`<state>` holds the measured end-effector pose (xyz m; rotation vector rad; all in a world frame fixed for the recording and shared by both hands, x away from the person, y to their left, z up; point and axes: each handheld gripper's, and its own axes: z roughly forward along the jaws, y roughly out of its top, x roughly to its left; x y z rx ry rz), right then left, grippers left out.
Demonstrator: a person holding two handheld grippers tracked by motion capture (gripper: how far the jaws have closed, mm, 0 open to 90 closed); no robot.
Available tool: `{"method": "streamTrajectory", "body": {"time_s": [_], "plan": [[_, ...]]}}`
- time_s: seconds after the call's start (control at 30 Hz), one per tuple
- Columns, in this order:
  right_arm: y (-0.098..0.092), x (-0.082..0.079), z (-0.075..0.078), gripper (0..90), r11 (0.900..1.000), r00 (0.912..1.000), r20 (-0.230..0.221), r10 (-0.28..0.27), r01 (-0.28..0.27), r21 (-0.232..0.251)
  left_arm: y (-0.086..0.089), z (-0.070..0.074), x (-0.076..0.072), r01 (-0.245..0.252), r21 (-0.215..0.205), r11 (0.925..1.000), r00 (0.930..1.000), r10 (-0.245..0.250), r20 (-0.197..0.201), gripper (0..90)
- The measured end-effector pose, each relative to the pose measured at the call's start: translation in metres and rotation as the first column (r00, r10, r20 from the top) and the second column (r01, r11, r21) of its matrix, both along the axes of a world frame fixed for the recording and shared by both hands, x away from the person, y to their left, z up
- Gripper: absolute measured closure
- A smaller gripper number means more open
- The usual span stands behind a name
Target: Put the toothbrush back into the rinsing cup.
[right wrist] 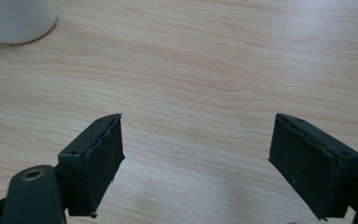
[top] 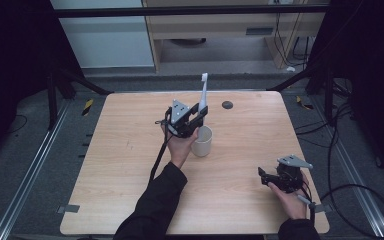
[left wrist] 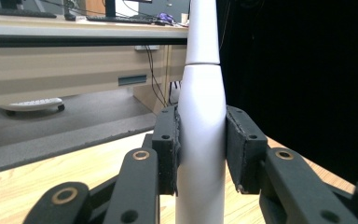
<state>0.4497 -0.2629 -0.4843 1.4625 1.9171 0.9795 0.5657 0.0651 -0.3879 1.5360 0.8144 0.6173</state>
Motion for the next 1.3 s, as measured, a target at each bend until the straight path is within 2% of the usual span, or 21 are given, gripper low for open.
{"method": "streamTrajectory", "body": {"time_s": [0.63,0.97,1.3], "plan": [[0.001,0.000,-0.001,17.5,1.000,0.9999,-0.010,-0.002,0.002,-0.001,0.002,-0.029,-0.004,-0.011,0.028,0.9995,0.9989,0.013,-0.045,66.6],[0.001,0.000,-0.001,17.6,1.000,0.9999,-0.014,-0.004,0.003,-0.006,0.000,-0.046,-0.009,-0.007,0.060,0.9982,0.9973,0.011,-0.073,66.5],[0.000,0.001,-0.001,17.5,1.000,0.9999,-0.015,-0.005,0.004,-0.014,0.001,-0.053,-0.010,-0.005,0.082,0.9966,0.9952,0.013,-0.097,66.4]]}}
